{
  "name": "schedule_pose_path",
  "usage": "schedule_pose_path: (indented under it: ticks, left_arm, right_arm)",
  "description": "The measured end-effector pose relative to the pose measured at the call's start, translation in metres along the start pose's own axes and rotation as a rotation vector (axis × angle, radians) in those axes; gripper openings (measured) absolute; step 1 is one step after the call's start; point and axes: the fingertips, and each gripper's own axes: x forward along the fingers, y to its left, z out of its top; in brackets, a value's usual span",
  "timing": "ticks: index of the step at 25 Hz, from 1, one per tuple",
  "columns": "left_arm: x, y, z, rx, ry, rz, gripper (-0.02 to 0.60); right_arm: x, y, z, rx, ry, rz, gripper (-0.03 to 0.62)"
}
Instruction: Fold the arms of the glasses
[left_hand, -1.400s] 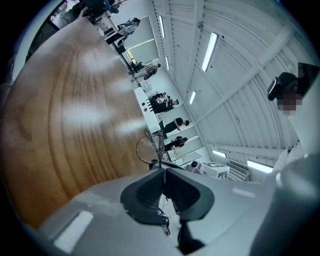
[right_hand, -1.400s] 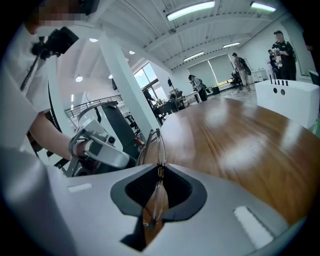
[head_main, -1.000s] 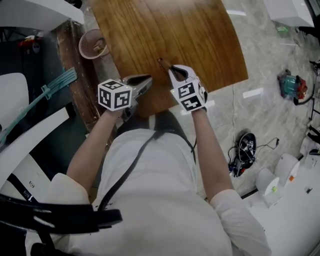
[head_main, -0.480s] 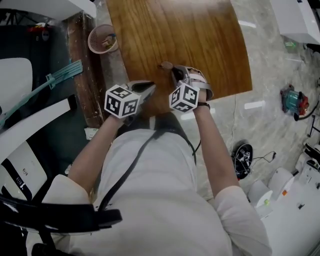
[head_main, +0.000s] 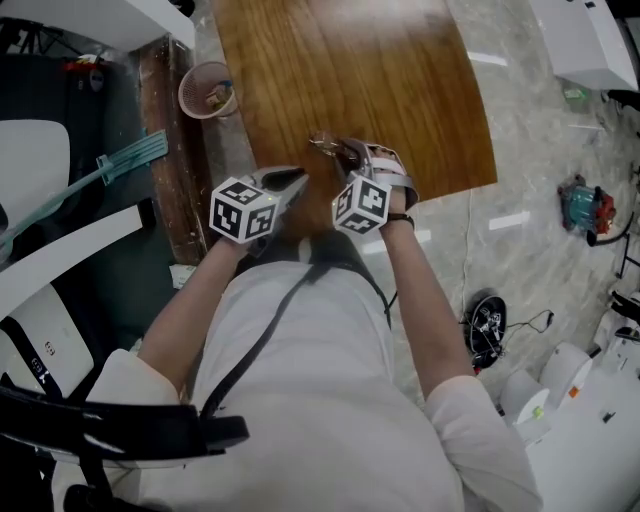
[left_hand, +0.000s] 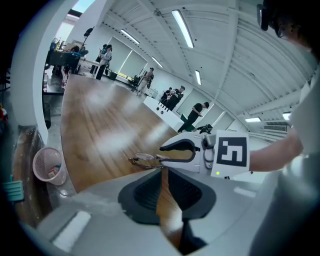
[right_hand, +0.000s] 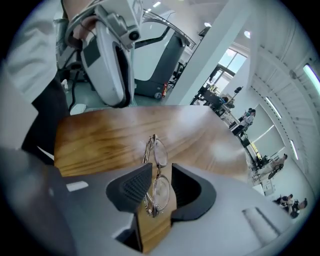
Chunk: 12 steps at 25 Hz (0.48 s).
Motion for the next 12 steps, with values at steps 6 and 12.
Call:
schedule_pose_path:
  ticks: [6,12]
  left_arm:
    - [-0.011,-0.022,0.015,0.075,-0.046,0.022,0.006]
    - [-0.026,-0.054,0.038,0.157,-0.100,0.021,0.006]
  right_arm:
    - [-0.064,-0.006,0.014,0.367,-0.165,-0.040,0.052]
    - [-0.132,0.000,0.013,0.876,-0.390,0.015,0.037]
